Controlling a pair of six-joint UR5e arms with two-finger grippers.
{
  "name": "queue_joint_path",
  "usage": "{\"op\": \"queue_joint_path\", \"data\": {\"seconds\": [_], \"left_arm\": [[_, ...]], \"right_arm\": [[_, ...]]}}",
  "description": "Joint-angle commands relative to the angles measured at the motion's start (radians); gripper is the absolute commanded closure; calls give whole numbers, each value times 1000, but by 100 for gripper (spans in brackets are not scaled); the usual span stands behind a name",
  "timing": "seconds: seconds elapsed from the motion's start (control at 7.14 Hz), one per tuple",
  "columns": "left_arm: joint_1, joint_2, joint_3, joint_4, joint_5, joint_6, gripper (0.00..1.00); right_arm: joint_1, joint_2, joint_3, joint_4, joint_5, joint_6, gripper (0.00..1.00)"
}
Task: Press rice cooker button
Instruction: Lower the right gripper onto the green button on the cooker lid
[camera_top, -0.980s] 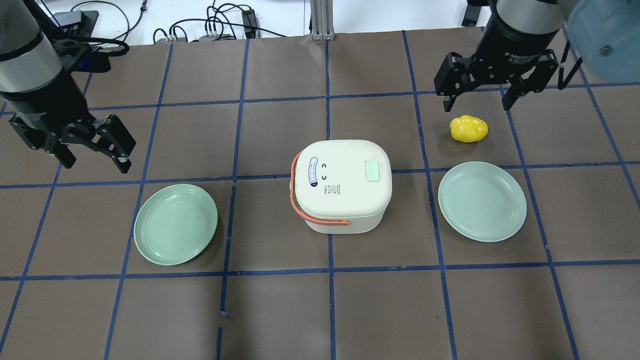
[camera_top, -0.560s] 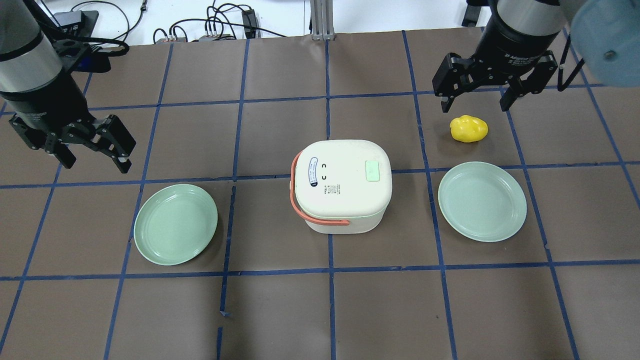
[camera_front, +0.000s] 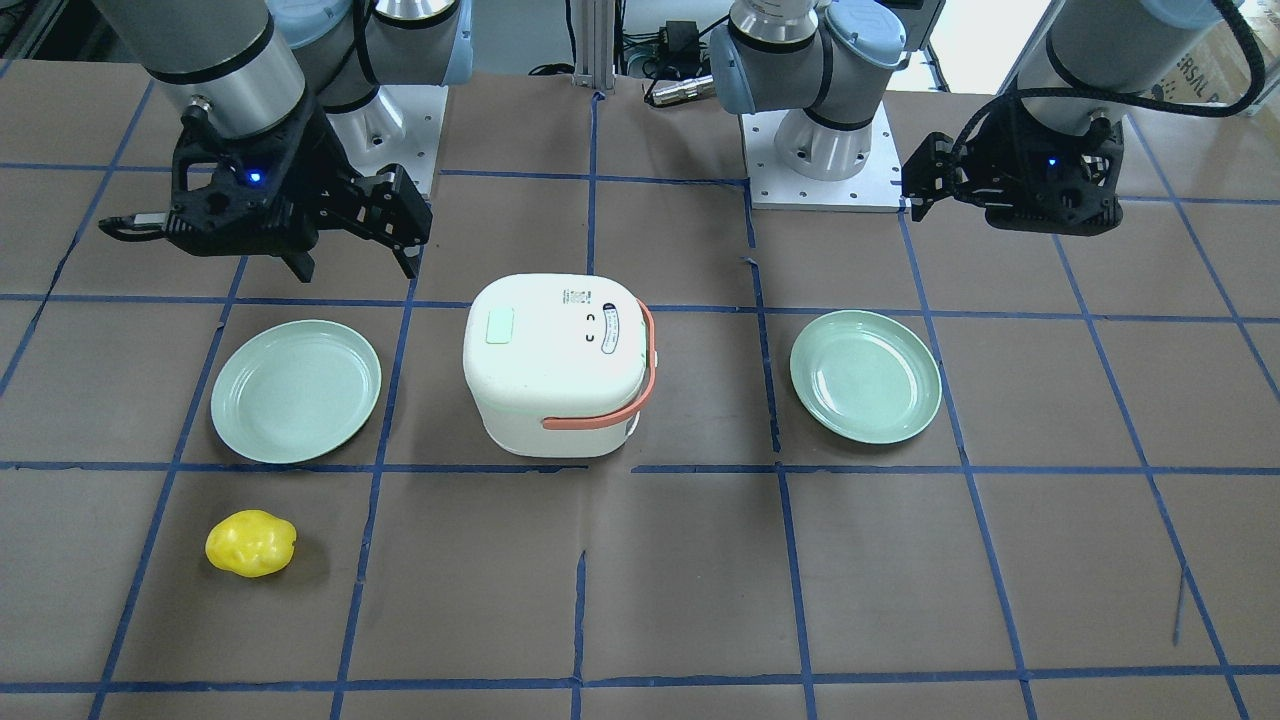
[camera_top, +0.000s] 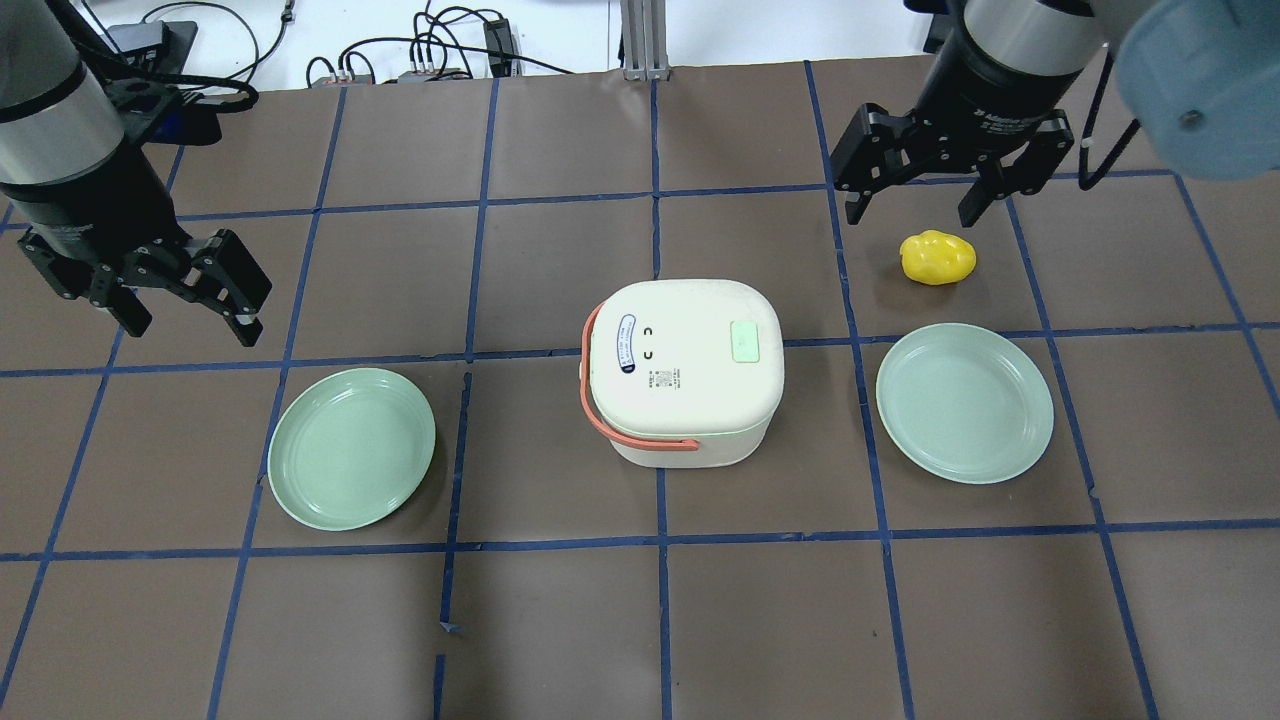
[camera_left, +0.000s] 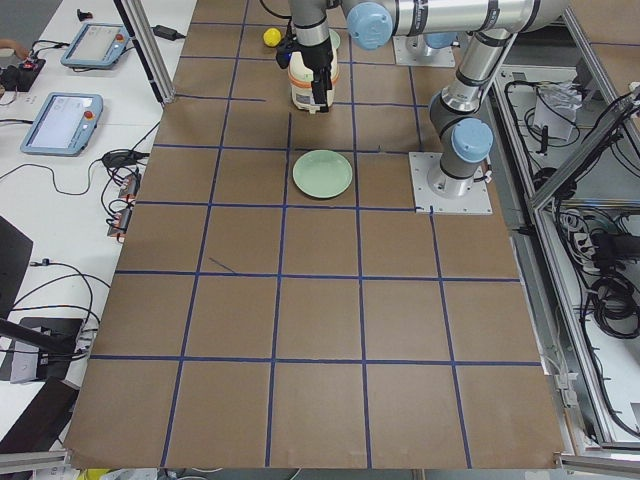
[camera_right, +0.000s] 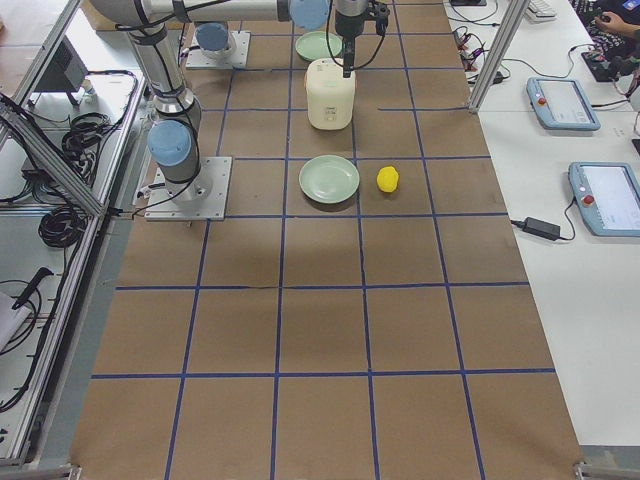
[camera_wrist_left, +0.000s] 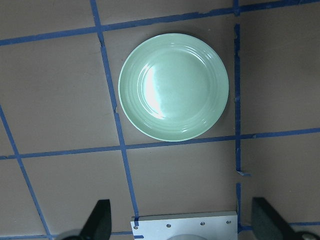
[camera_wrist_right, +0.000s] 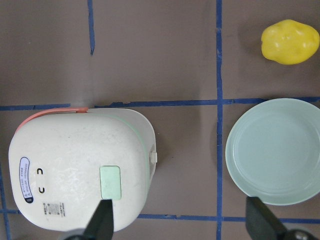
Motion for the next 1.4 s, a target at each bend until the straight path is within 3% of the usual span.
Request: {"op": "queue_joint_path", "data": {"seconds": [0.0,0.14,0.28,0.42,0.98,1.26], "left_arm": [[0,0,0,0,0,0,0],[0,0,0,0,0,0,0],[0,0,0,0,0,0,0],[0,1,0,0,0,0,0],[0,0,0,0,0,0,0],[0,0,0,0,0,0,0]], "right_arm": [[86,34,25,-65,6,99,33],[132,31,56,-67,7,156,63],[152,29,83,-67,7,158,80],[161,26,119,-68,9,158,88],[163,37,139,-80,9,157,92],[163,37,201,-172,7,157,92]]}}
